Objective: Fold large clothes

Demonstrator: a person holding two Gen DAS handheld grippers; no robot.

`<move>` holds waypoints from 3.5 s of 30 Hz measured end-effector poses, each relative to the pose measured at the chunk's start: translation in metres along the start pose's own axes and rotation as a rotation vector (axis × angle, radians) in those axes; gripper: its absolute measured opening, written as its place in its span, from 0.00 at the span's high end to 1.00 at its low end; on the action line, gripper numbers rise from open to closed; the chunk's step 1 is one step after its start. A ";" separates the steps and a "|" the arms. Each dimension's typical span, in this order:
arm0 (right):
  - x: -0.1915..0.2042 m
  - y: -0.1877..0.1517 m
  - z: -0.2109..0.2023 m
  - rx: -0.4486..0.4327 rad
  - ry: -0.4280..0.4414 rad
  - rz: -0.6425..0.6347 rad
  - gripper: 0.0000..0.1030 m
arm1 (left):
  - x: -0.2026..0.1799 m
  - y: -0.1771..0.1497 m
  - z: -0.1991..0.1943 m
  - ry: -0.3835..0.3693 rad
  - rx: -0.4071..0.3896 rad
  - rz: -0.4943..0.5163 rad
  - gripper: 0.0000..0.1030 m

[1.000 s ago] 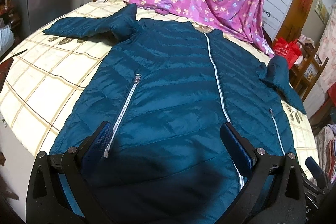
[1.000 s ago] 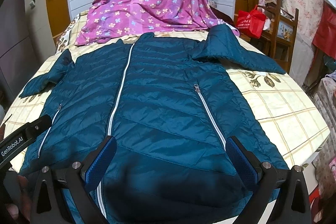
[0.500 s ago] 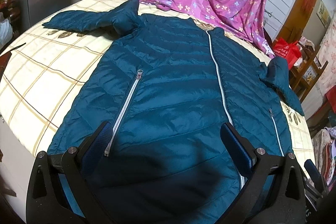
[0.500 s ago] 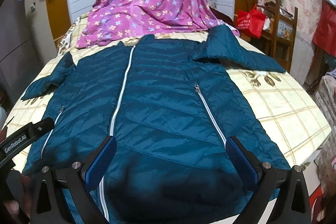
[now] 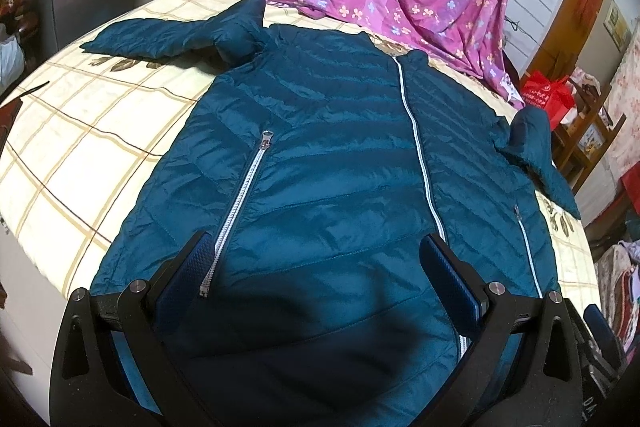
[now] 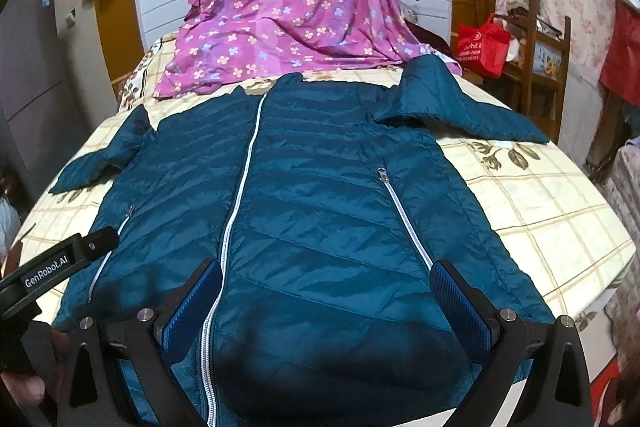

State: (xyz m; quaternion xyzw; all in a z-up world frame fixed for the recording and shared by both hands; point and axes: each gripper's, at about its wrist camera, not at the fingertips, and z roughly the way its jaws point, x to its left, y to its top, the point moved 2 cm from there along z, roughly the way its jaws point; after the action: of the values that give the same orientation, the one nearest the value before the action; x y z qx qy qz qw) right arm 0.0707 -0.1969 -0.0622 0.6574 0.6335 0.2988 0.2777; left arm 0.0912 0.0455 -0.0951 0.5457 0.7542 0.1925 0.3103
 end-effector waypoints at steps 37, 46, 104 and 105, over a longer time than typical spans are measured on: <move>-0.055 0.104 0.043 -0.035 0.039 -0.054 0.00 | 0.022 0.120 0.083 0.062 0.049 0.221 0.00; -0.066 0.094 0.132 0.006 0.011 -0.038 0.00 | 0.033 0.105 0.159 0.137 0.135 0.249 0.00; -0.083 0.064 0.189 0.162 -0.059 0.018 0.00 | 0.422 0.304 0.133 0.450 -0.174 -0.274 0.91; -0.083 0.064 0.190 0.165 -0.062 0.015 0.00 | 0.424 0.303 0.117 0.484 -0.184 -0.294 0.91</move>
State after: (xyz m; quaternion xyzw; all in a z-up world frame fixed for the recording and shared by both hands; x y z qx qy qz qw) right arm 0.2533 -0.2796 -0.1452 0.6918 0.6422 0.2272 0.2395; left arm 0.2941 0.5397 -0.0996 0.3386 0.8565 0.3376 0.1943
